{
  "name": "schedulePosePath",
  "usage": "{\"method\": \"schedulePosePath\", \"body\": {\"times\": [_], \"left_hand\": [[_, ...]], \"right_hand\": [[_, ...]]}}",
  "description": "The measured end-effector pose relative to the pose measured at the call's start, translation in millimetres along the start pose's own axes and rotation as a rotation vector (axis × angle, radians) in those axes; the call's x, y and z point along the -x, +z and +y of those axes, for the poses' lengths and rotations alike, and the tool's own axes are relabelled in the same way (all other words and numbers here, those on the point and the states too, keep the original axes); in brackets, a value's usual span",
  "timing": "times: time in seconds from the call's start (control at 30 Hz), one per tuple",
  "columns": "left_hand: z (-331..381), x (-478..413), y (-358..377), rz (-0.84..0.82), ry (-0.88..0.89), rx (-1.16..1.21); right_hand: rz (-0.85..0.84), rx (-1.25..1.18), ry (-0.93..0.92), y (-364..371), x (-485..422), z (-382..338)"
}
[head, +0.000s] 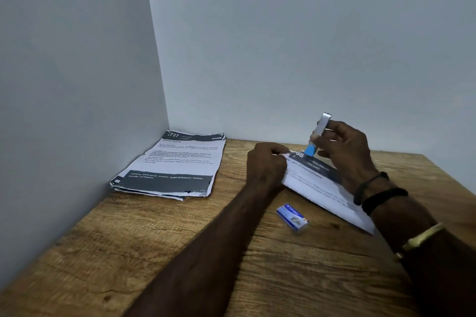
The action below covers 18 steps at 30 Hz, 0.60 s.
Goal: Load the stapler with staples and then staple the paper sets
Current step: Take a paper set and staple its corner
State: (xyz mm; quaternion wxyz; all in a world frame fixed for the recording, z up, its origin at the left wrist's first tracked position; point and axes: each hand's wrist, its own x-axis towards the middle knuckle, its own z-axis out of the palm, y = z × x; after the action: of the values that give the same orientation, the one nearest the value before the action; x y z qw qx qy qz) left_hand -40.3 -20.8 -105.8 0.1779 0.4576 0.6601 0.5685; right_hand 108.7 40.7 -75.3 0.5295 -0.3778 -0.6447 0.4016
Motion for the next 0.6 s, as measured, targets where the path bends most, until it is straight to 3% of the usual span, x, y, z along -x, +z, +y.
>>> {"method": "schedulePosePath", "body": {"times": [0.17,0.4,0.6], "left_hand": [[-6.7,-4.6,-5.0,0.046,-0.022,-0.038],[-8.6,-3.7,-10.0,0.152,-0.032,0.004],[-11.1,-8.4,-10.4,0.209,-0.054,0.039]], "right_hand": [[-0.185,0.267,0.009,-12.6,9.5,-19.0],[-0.533,0.894,0.060,-3.0,34.2,-32.8],[-0.613,1.036,0.076,4.5,44.3,-33.6]]}}
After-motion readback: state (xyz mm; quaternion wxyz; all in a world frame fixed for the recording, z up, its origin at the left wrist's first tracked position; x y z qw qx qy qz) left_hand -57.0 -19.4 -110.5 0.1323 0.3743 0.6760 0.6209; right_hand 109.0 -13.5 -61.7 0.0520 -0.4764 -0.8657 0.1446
